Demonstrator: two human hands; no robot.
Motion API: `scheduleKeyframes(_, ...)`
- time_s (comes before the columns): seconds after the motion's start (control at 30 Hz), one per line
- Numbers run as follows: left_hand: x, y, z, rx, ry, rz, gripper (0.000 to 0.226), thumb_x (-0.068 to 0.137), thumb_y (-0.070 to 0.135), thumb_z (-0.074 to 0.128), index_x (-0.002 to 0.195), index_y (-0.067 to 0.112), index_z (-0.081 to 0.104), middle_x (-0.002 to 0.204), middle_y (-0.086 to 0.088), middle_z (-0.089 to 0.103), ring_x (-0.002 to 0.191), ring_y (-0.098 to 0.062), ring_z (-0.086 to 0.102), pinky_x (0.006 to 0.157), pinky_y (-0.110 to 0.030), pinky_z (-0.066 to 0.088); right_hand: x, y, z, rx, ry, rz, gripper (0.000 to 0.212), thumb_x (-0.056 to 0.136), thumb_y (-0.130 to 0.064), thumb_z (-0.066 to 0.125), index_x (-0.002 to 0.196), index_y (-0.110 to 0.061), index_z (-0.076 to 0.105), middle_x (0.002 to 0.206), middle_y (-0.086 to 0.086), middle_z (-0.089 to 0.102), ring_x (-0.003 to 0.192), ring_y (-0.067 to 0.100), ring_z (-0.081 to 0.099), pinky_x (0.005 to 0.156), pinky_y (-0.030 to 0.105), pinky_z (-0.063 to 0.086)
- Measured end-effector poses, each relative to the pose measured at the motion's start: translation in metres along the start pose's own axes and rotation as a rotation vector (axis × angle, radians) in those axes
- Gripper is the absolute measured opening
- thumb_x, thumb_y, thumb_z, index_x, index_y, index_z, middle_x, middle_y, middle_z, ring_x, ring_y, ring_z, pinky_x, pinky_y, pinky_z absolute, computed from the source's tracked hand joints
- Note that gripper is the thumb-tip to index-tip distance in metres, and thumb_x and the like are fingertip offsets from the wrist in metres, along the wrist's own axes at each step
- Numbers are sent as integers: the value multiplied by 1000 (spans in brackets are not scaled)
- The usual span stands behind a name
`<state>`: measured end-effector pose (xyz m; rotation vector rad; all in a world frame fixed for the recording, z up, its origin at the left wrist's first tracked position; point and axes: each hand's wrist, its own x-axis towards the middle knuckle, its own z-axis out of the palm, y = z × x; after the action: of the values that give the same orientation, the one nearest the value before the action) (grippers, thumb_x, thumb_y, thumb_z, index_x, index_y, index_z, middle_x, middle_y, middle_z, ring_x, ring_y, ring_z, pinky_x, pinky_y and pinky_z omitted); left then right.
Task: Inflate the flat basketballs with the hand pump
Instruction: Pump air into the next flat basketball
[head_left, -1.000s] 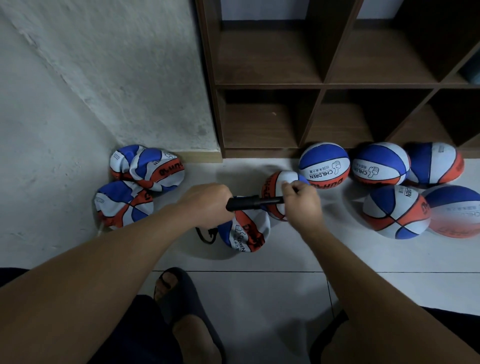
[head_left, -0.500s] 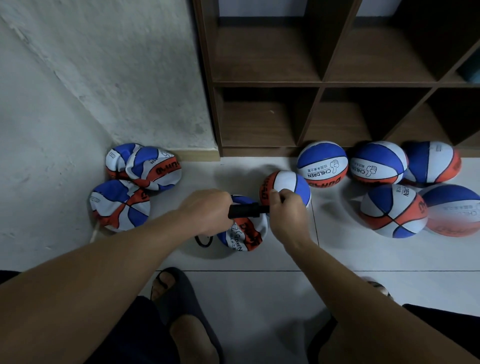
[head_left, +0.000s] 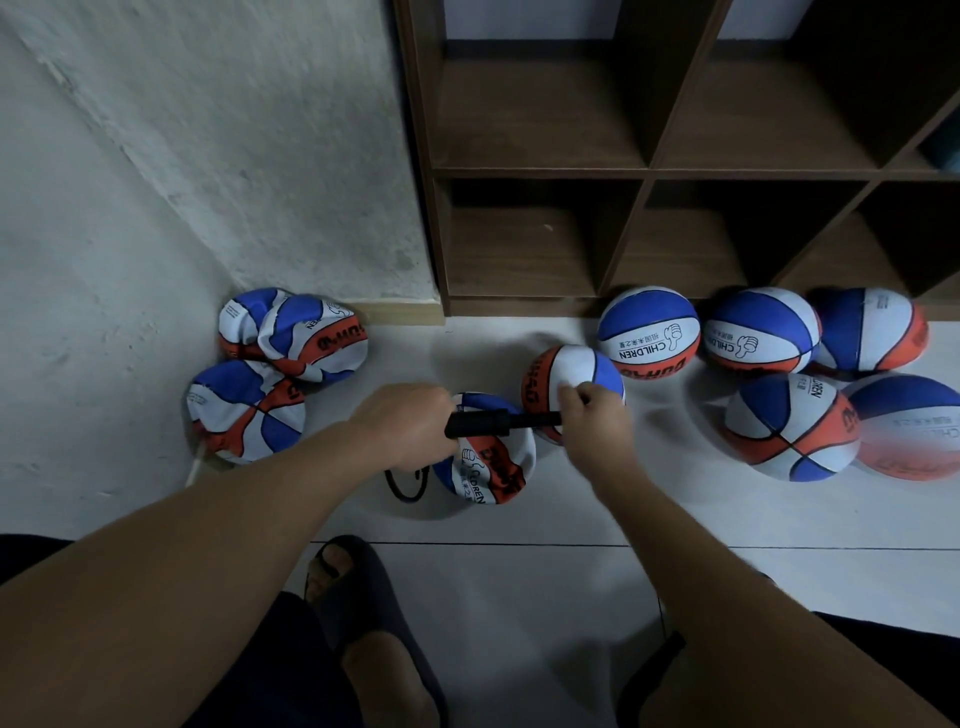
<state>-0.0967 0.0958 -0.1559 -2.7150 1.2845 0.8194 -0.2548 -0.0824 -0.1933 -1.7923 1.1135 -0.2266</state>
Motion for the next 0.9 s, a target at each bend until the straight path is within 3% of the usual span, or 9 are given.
scheduleKeyframes(0.17,-2,-7,-8,32,19,-31,21,90,33,70,73,21,64,69,0,67,60,-19,65,48,-26,37,22,12,-30,162,68,123,30,108,-36,56,96,-11,69,78,4,64,66,19,54,64,35,45)
scheduleKeyframes(0.3,-3,8,-9,94,64,6,23,89,26,68,70,24,55,66,2,62,56,-18,60,48,-28,34,2,6,-8,51,100,0,41,110,-33,52,78,-7,56,64,4,53,60,21,48,60,38,39)
scheduleKeyframes(0.43,-1,13,-3,47,45,17,15,87,22,66,72,22,62,63,0,63,56,-21,64,49,-30,43,-21,-7,10,4,69,-113,43,111,-32,48,72,-14,47,59,-3,49,55,15,45,55,37,36)
scheduleKeyframes(0.53,-1,16,1,45,33,32,16,86,22,67,71,23,62,62,1,63,55,-21,64,50,-31,45,-31,-11,21,33,31,-160,42,112,-33,48,74,-15,50,59,-5,49,53,9,45,50,25,32)
scheduleKeyframes(0.7,-1,21,-2,45,81,59,32,86,20,68,63,30,48,60,3,61,54,-19,61,49,-28,43,-28,-12,29,128,12,-114,42,111,-33,51,76,-10,54,55,-8,49,51,8,43,53,29,35)
scheduleKeyframes(0.9,0,16,-2,5,51,60,21,85,24,67,66,25,58,60,3,62,55,-20,64,49,-31,46,-19,-11,20,77,-75,-103,40,109,-39,56,78,-14,58,56,-7,52,50,5,45,50,24,38)
